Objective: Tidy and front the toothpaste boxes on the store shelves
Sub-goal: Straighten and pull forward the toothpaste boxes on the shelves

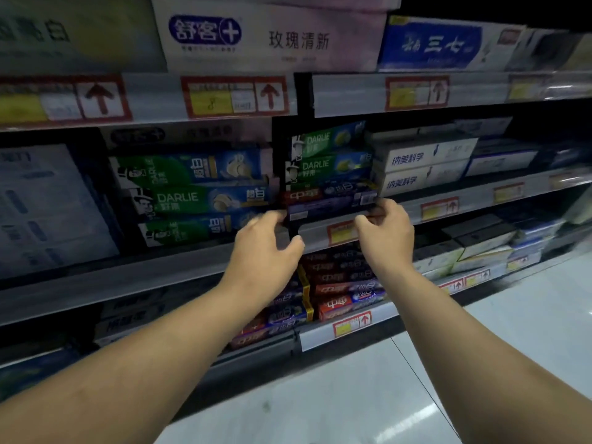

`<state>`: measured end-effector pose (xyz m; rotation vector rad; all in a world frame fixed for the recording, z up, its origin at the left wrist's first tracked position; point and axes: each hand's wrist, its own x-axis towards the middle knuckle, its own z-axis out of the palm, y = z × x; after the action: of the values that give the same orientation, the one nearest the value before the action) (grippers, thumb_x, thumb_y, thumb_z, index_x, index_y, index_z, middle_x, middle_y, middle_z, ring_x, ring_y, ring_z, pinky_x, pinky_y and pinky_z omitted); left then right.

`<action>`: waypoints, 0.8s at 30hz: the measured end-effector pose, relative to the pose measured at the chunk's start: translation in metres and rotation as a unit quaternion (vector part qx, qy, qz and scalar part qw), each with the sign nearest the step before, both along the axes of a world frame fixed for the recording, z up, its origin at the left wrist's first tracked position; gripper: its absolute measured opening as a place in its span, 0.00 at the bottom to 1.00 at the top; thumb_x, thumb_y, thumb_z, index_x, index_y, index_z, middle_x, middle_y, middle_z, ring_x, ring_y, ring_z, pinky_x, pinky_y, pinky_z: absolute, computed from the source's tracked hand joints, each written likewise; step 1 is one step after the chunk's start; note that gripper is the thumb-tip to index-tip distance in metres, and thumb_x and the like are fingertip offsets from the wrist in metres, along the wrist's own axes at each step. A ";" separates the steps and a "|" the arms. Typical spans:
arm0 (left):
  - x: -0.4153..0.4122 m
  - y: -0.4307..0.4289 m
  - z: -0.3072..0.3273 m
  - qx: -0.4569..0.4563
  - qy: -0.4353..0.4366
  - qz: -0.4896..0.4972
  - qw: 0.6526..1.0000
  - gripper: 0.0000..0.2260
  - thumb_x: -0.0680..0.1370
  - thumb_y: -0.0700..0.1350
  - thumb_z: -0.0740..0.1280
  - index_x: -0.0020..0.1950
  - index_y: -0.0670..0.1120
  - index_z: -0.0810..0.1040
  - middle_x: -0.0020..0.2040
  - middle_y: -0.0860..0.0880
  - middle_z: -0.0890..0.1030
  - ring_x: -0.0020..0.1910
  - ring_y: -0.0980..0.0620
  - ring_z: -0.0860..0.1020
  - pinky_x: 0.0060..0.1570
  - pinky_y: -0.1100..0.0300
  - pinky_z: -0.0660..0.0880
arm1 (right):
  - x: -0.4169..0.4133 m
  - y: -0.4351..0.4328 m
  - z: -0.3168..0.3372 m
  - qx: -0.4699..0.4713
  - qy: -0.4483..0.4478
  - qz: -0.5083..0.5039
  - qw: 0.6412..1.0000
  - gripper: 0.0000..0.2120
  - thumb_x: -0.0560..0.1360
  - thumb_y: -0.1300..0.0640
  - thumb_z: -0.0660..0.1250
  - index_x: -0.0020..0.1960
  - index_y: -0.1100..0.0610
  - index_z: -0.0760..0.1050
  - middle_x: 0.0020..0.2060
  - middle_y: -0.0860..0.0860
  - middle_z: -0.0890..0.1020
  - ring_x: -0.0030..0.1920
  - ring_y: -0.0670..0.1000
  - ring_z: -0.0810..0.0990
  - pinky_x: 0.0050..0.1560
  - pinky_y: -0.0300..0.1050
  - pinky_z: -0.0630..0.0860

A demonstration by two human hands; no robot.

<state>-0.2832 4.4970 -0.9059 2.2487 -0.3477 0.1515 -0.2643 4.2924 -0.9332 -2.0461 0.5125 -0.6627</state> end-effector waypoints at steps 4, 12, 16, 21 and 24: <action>0.011 -0.023 0.002 -0.017 0.057 0.006 0.998 0.22 0.80 0.53 0.67 0.72 0.47 0.71 0.66 0.48 0.74 0.60 0.48 0.74 0.55 0.58 0.69 | 0.015 -0.009 0.001 0.029 -0.021 -0.029 0.999 0.14 0.77 0.53 0.67 0.60 0.57 0.76 0.58 0.52 0.72 0.53 0.55 0.76 0.53 0.49 0.73; 0.025 -0.037 -0.001 -0.131 0.157 0.055 0.977 0.18 0.80 0.52 0.68 0.68 0.53 0.70 0.47 0.57 0.74 0.45 0.51 0.76 0.52 0.51 0.75 | 0.029 -0.015 0.007 0.105 0.025 -0.001 0.994 0.23 0.71 0.44 0.67 0.64 0.49 0.75 0.50 0.46 0.79 0.64 0.59 0.73 0.62 0.58 0.76; 0.026 -0.037 -0.001 -0.228 0.191 0.067 0.952 0.34 0.76 0.55 0.72 0.80 0.55 0.62 0.70 0.53 0.74 0.64 0.45 0.76 0.67 0.45 0.73 | 0.026 -0.015 0.008 0.146 -0.012 -0.012 0.989 0.27 0.70 0.40 0.66 0.65 0.50 0.75 0.59 0.48 0.77 0.63 0.55 0.74 0.65 0.58 0.73; 0.016 -0.039 -0.002 -0.276 0.133 0.051 0.951 0.25 0.77 0.55 0.72 0.73 0.55 0.73 0.63 0.58 0.79 0.62 0.53 0.78 0.64 0.52 0.74 | 0.011 -0.011 0.005 0.190 -0.091 -0.044 0.977 0.21 0.77 0.44 0.68 0.67 0.52 0.74 0.61 0.46 0.74 0.56 0.46 0.76 0.57 0.44 0.69; 0.010 -0.036 0.000 -0.323 0.098 0.068 0.939 0.18 0.78 0.52 0.72 0.68 0.52 0.78 0.57 0.60 0.81 0.56 0.59 0.79 0.55 0.61 0.73 | 0.000 -0.011 0.014 0.235 -0.133 -0.058 0.961 0.18 0.78 0.46 0.70 0.64 0.50 0.75 0.53 0.43 0.77 0.49 0.40 0.75 0.50 0.40 0.70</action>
<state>-0.2728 4.4610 -0.9060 1.6142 -0.0202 0.0943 -0.2646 4.2816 -0.9191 -1.4658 0.5725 -0.7867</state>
